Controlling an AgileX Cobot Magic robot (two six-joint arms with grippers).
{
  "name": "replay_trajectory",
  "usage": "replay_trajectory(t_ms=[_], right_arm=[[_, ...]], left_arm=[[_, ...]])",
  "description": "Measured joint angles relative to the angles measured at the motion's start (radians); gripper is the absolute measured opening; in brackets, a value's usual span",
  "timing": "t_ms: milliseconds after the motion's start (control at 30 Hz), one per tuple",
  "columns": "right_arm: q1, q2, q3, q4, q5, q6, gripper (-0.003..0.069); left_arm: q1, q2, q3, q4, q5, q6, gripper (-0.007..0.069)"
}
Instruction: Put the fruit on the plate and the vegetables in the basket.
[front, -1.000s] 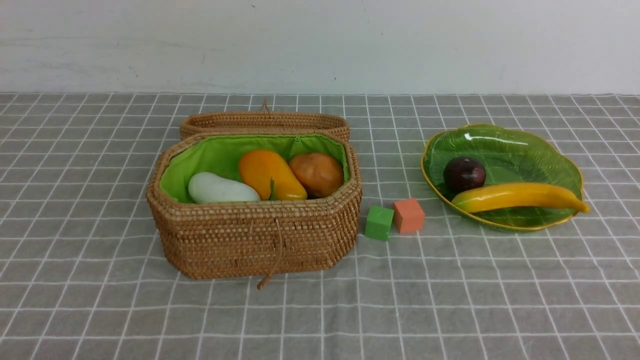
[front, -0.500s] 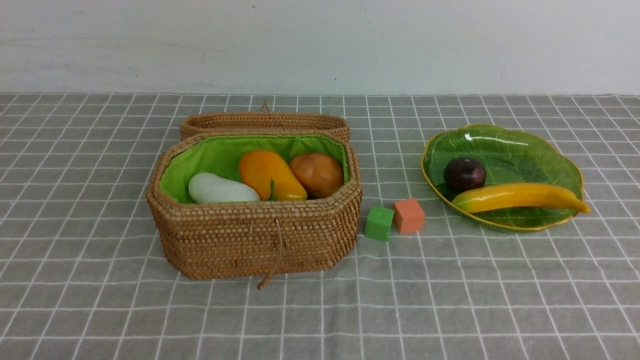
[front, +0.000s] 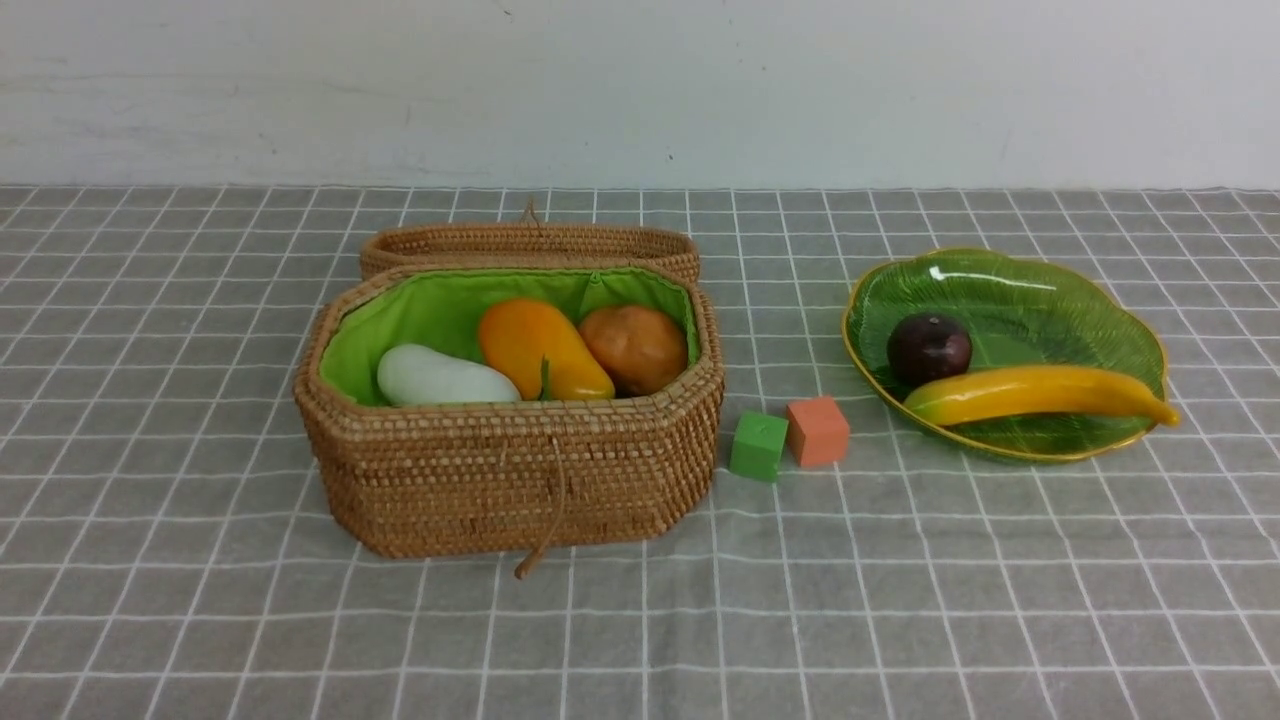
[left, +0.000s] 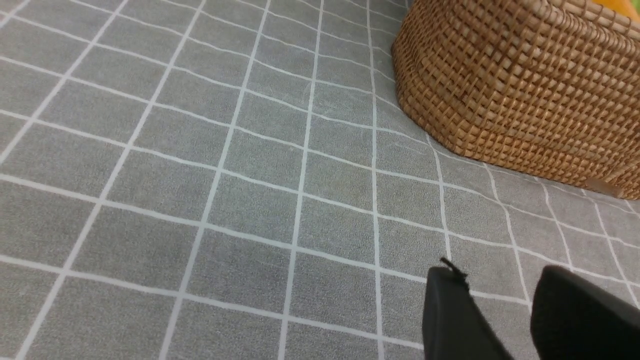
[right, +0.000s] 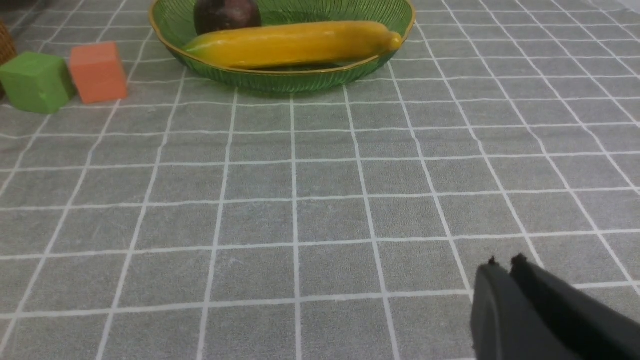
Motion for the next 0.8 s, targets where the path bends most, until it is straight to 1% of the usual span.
replay_trajectory(t_ms=[800], right_arm=[[0.0,0.0,0.0,0.0,0.0,0.0,0.0062]], left_arm=[[0.0,0.0,0.0,0.0,0.0,0.0,0.0238]])
